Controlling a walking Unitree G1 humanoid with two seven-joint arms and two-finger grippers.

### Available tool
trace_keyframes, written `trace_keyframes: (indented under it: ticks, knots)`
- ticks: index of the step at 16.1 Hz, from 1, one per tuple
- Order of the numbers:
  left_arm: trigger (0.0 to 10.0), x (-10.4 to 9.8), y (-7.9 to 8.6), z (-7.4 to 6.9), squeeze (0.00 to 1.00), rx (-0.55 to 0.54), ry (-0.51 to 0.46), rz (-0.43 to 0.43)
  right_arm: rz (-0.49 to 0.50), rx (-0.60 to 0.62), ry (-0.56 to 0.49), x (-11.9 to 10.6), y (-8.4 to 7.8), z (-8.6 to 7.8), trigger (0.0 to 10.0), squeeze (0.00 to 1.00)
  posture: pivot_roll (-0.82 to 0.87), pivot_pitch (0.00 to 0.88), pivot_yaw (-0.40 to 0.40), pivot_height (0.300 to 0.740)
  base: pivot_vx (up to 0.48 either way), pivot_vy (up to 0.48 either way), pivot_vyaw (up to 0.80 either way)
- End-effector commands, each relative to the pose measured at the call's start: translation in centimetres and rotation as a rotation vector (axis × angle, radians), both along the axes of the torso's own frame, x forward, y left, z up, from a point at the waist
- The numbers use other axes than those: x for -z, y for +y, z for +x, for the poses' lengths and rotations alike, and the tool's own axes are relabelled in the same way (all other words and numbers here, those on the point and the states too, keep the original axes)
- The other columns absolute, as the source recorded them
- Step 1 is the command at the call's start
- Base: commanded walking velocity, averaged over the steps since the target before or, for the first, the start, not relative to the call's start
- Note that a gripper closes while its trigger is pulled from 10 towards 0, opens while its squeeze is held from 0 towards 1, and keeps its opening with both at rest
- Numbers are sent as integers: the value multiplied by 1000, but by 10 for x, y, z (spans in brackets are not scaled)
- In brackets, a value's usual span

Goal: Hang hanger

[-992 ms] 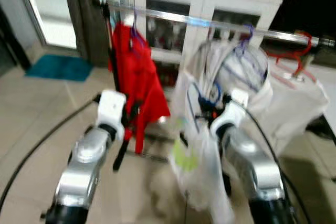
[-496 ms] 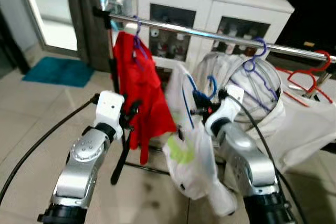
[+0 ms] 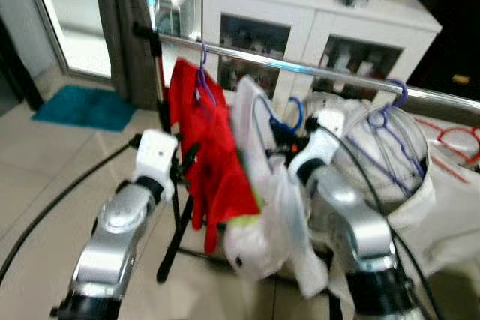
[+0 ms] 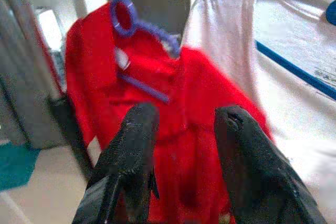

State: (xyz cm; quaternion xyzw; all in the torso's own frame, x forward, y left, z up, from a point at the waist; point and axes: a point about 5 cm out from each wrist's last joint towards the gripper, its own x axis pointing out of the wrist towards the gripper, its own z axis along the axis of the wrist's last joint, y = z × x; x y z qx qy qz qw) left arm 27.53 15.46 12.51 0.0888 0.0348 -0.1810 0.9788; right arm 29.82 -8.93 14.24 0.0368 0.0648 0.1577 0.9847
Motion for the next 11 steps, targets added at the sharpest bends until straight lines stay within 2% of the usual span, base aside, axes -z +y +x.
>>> trace_keyframes:
  ticks: [1,2,5,7,9,10,11]
  knots:
    - [10000,-4,-12,-1,0,61,-11,-15,-46,51,-33,-8,-12,4,10000,0,43,0,-72,740,334,0,0]
    - [10000,-7,-16,-3,0,125,-21,-36,-106,88,-67,-16,-14,9,10000,0,45,0,-74,740,0,0,0]
    - [10000,-11,-18,-7,0,210,-38,-3,-126,122,-63,-24,-15,19,10000,0,44,0,-76,740,0,0,0]
    - [10000,-19,-20,-11,0,286,-57,-16,-151,158,-34,-25,-16,38,10000,0,47,0,-75,740,0,0,0]
    - [10000,-24,-21,-11,0,307,-64,-19,-157,176,-20,-28,-18,51,10000,0,50,0,-78,740,0,0,0]
    - [10000,-30,-20,-10,0,315,-80,-16,-152,189,-5,-32,-19,65,10000,0,59,0,-83,740,0,0,0]
    - [10000,-33,-20,-10,0,320,-88,-16,-144,186,2,-34,-18,71,10000,0,60,0,-84,740,0,0,0]
